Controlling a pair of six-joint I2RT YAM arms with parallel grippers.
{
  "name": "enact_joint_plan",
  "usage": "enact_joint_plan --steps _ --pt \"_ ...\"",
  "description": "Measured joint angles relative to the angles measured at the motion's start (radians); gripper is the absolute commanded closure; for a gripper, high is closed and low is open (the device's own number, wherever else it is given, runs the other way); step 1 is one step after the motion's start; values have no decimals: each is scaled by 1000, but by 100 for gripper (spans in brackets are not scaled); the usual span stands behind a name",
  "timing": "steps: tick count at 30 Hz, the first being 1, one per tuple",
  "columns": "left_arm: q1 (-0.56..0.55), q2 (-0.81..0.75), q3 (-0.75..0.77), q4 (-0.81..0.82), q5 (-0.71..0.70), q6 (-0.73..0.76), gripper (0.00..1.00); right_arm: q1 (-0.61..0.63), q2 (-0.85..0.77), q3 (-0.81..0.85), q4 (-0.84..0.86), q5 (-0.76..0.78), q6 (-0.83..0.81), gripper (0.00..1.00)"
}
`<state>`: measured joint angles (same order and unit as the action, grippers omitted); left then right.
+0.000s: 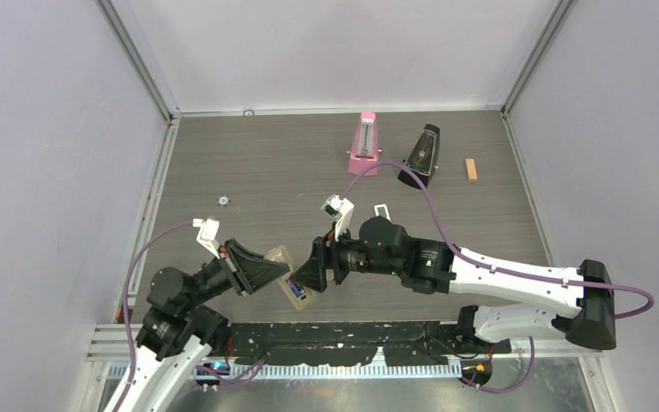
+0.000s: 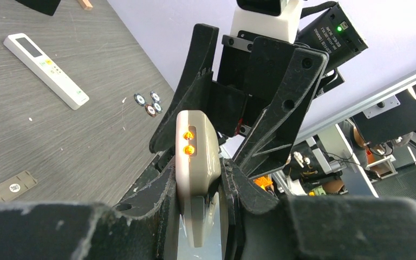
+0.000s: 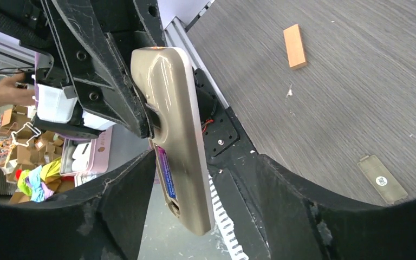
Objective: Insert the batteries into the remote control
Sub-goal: Load the battery into the remote control, then place the remote control at the center of the board.
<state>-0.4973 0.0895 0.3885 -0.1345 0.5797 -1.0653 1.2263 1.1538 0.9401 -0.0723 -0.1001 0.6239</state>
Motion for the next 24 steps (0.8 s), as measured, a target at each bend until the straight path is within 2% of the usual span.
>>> enact_joint_plan --steps 1,5,11,18,22,24 --pt "0 -1 0 -2 -2 0 100 0 -3 0 -5 7 6 20" --pt "0 -1 -2 -8 -12 -1 100 -5 -39 -8 -10 17 13 16" --pt "0 -1 -4 -8 -19 -5 100 -6 -87 -27 5 -2 10 16" --pt "0 -1 -11 -5 -40 -35 100 -6 -35 -50 29 -81 3 15" --pt "0 -24 -30 -5 -81 -78 100 -6 -6 -91 109 -95 41 15" --pt "0 -49 -47 3 -114 -105 100 -6 -9 -153 202 -85 99 15"
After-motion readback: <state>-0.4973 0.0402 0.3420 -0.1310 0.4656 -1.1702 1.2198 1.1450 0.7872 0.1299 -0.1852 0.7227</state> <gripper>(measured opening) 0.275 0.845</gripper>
